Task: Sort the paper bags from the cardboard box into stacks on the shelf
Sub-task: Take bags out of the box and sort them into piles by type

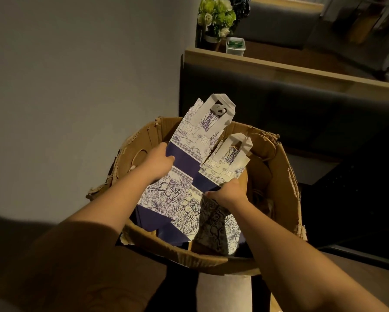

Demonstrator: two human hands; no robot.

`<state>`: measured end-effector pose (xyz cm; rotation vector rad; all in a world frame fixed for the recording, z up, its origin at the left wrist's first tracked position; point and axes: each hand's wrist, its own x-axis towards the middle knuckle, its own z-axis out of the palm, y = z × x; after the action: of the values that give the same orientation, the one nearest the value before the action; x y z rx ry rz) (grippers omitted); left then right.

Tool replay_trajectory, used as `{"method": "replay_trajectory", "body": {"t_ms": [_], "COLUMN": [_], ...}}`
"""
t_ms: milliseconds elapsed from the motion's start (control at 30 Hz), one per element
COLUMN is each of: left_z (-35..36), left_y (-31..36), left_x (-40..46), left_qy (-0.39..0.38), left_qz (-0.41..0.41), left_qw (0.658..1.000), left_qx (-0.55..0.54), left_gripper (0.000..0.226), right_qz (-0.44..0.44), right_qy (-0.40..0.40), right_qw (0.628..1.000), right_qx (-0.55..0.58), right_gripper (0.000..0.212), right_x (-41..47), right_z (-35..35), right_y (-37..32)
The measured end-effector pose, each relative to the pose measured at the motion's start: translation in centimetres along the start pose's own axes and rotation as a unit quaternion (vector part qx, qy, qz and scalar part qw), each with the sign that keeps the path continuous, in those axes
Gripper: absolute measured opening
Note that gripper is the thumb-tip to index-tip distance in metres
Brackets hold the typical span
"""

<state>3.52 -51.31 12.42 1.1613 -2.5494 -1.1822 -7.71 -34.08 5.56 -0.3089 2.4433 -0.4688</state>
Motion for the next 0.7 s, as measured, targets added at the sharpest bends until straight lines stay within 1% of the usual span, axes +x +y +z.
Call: {"method": "replay_trajectory", "body": {"t_ms": [100,200,233,300,367,400,433,500,567,633,700], "left_z": [0.2,0.3,0.4,0.3,0.3,0.1,0.0,-0.4,-0.8,-1.2,-1.4], "left_y": [-0.1,-0.1,0.0,0.2,0.5,0.7,0.9,1.2,1.6,2.0,2.4], "left_x": [0.0,-0.2,-0.3,-0.5,-0.7,-0.8,-0.8,-0.9,-1.1,-1.4,-1.8], "left_qy": [0.006,0.008,0.009,0.012,0.020,0.026,0.032,0.050,0.079,0.115,0.153], "left_qz": [-0.003,-0.001,0.001,0.006,0.012,0.015,0.017,0.022,0.026,0.027,0.023], "left_qw": [1.000,1.000,1.000,1.000,1.000,0.999,0.999,0.998,0.996,0.992,0.986], "left_qx": [-0.001,-0.005,-0.004,-0.006,-0.013,-0.017,-0.021,-0.034,-0.041,-0.051,-0.065], "left_gripper": [0.025,0.023,0.023,0.022,0.022,0.021,0.020,0.019,0.020,0.020,0.021], "right_qz": [0.014,0.009,0.013,0.017,0.003,-0.011,-0.028,-0.077,-0.120,-0.129,-0.140], "right_qy": [-0.016,-0.019,-0.032,-0.082,-0.116,-0.120,-0.119,-0.115,-0.107,-0.097,-0.084], "right_qw": [1.000,0.997,0.996,0.993,0.992,0.992,0.992,0.989,0.983,0.982,0.979], "right_qx": [0.012,0.071,0.086,0.084,0.058,0.043,0.036,0.056,0.086,0.099,0.121], "right_gripper": [0.080,0.075,0.077,0.078,0.065,0.059,0.057,0.057,0.048,0.039,0.035], "right_x": [-0.7,-1.3,-1.6,-1.5,-1.4,-1.4,-1.3,-1.3,-2.1,-3.0,-3.8], "right_z": [-1.0,-1.5,-1.7,-2.1,-2.9,-3.5,-4.0,-5.2,-7.0,-9.3,-11.5], "right_y": [0.0,0.3,0.2,-0.1,-0.2,-0.2,-0.2,0.0,0.3,0.6,0.8]}}
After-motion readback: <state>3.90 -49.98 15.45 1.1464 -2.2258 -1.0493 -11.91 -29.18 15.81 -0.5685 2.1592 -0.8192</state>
